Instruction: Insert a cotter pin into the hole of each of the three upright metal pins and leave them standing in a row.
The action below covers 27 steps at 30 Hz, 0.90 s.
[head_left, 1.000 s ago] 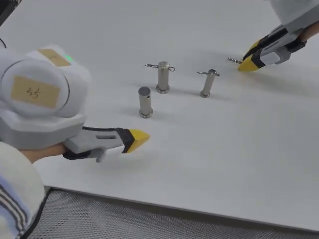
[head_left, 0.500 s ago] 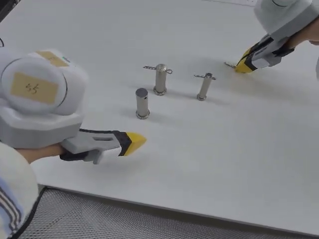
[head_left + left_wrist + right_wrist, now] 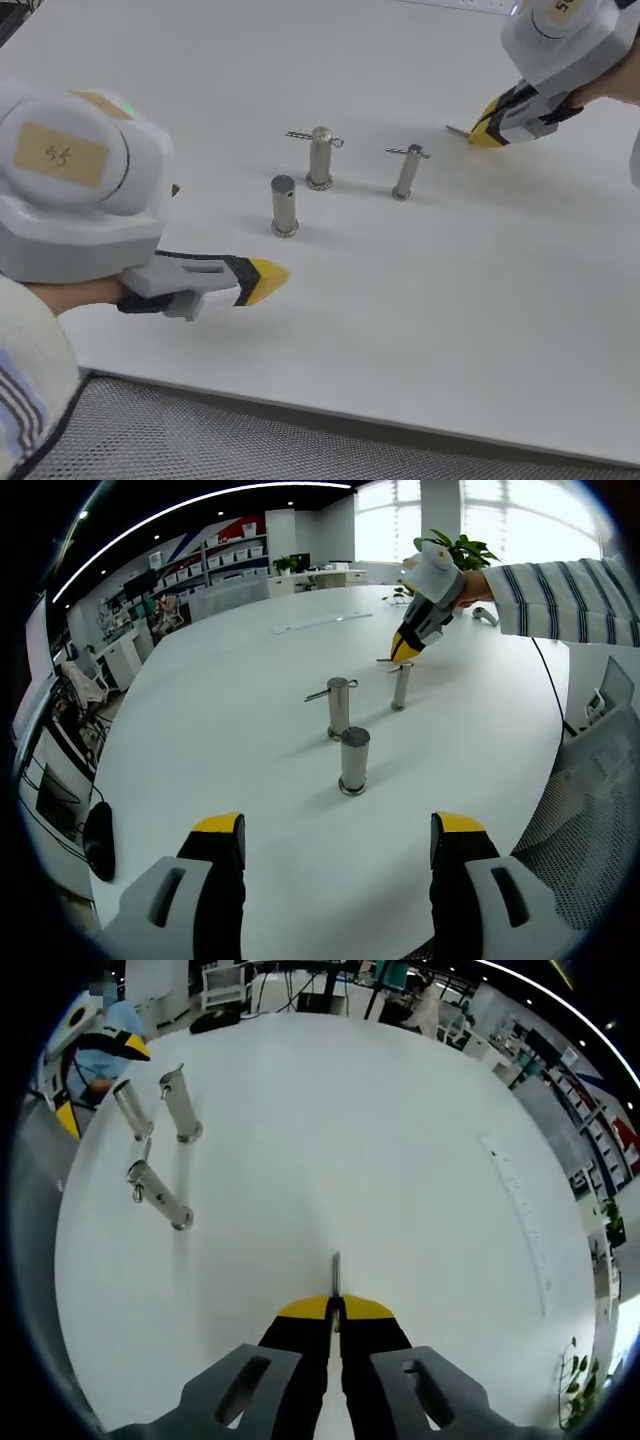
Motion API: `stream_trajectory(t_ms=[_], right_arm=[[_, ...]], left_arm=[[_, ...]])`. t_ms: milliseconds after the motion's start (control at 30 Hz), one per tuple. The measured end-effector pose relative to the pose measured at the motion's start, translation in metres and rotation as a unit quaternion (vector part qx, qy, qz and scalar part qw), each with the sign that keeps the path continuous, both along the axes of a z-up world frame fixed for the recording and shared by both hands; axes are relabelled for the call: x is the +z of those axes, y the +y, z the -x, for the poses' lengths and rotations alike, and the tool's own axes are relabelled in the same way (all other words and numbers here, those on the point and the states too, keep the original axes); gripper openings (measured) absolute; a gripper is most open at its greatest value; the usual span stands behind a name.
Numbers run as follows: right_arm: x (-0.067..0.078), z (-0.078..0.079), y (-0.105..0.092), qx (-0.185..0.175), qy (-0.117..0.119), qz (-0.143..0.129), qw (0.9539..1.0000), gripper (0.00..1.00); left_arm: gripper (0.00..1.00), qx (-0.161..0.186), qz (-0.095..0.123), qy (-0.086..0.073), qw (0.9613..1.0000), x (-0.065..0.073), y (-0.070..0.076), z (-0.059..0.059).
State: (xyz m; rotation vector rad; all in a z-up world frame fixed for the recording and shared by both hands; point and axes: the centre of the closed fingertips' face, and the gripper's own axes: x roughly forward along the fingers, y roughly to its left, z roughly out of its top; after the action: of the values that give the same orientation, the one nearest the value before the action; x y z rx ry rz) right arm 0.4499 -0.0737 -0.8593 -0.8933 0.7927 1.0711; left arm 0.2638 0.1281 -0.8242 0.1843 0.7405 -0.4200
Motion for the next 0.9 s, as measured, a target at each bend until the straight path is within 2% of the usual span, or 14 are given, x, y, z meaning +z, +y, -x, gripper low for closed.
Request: stream_trajectory(t_ms=[67,233,300,367,400,433,467,500,567,667,767,867,900], right_arm=[[0.005,0.001,0.0,-0.002,-0.007,-0.005,1.0,0.02],[0.018,0.003,-0.002,0.004,-0.036,-0.007,0.9993,0.02],[0.022,0.006,-0.003,0.005,-0.043,-0.008,0.999,0.02],[0.024,0.012,-0.005,0.003,-0.039,-0.012,0.9992,0.02],[0.024,0.014,-0.006,0.001,-0.038,-0.014,0.9992,0.02],[0.024,0.014,-0.006,0.0,-0.039,-0.012,0.9991,0.02],[0.023,0.009,-0.006,-0.001,-0.044,-0.01,0.999,0.02],[0.024,0.011,-0.007,-0.002,-0.045,-0.011,0.9989,0.02],[0.028,0.017,-0.009,-0.003,-0.046,-0.016,0.9988,0.02],[0.035,0.024,-0.01,0.005,-0.061,-0.021,0.9979,0.02],[0.039,0.029,-0.012,0.006,-0.071,-0.021,0.9972,0.02],[0.045,0.036,-0.012,0.006,-0.077,-0.032,0.9965,0.02],[0.046,0.037,-0.012,0.006,-0.079,-0.034,0.9963,0.02]], left_arm=[[0.75,0.002,0.004,0.003,1.0,0.0,0.0,0.001],[0.74,0.003,0.007,-0.001,1.0,0.002,-0.001,0.001],[0.74,0.002,0.007,-0.002,1.0,0.004,-0.001,0.001],[0.73,0.004,0.008,-0.01,0.9999,0.007,0.0,-0.001],[0.72,0.005,0.011,-0.02,0.9997,0.011,-0.001,-0.003],[0.71,0.003,0.016,-0.021,0.9996,0.012,-0.002,-0.003],[0.7,0.004,0.03,-0.019,0.9994,0.014,-0.004,-0.002],[0.7,0.006,0.036,-0.018,0.9992,0.015,-0.005,-0.002],[0.7,0.004,0.041,-0.023,0.9989,0.017,-0.006,-0.003],[0.69,0.002,0.046,-0.024,0.9986,0.019,-0.008,-0.004],[0.66,0.006,0.061,-0.025,0.9978,0.022,-0.009,-0.006],[0.63,-0.005,0.062,-0.044,0.9971,0.029,-0.013,-0.009],[0.63,-0.009,0.063,-0.046,0.9969,0.031,-0.014,-0.01]])
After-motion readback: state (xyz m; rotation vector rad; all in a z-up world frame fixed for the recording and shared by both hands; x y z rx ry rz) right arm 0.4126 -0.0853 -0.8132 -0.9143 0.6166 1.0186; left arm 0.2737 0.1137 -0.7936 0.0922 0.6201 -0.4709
